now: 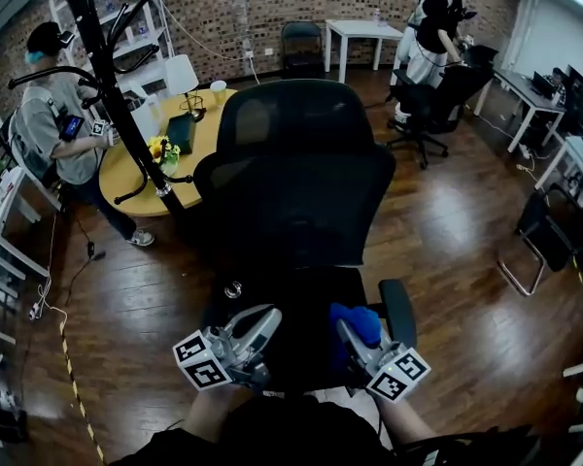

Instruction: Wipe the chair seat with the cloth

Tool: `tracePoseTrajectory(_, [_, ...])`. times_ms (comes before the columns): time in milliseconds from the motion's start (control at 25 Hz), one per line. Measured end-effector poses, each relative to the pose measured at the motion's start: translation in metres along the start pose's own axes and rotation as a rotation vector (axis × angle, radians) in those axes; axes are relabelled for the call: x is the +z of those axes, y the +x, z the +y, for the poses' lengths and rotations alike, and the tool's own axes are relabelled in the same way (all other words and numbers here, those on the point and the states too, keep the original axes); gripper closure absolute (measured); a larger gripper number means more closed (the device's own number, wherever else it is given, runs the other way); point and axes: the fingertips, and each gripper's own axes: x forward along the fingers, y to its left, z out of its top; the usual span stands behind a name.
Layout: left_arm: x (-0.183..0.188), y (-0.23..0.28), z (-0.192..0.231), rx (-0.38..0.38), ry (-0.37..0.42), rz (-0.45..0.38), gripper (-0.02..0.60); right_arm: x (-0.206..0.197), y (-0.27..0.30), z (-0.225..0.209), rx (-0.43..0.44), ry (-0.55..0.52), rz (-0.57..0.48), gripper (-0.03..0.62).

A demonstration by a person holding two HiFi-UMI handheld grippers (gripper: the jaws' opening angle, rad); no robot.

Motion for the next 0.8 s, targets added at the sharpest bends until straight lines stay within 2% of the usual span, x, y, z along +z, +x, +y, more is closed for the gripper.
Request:
tracePoseTrajectory(160, [-0.007,-0.014,-0.005,0.036,-0.008,-0.007,0.592,-0.004,-0.005,0.007,0.007,0.006,0.002,0.559])
tracePoseTrajectory(320, [-0.013,-0.034,-0.016,0.04,-0.019,-0.025,0.592,-0.006,-0.018,0.024,0.003,-0.007,-0.012,0.56])
tracePoseTrajectory(520, [-0.021,-0.061,-0.047,-0.004,-0.013,-0.036,0.592,-0.01,-0.044,0.061,-0.013,-0.045,-0.036,0.56])
tracePoseTrajectory(800, [-0.031,-0.128,-0.106,-0.058,0.005,-0.01,0.592,-0.041,-0.072,0.144,-0.034,-0.053,-0.07,0.56])
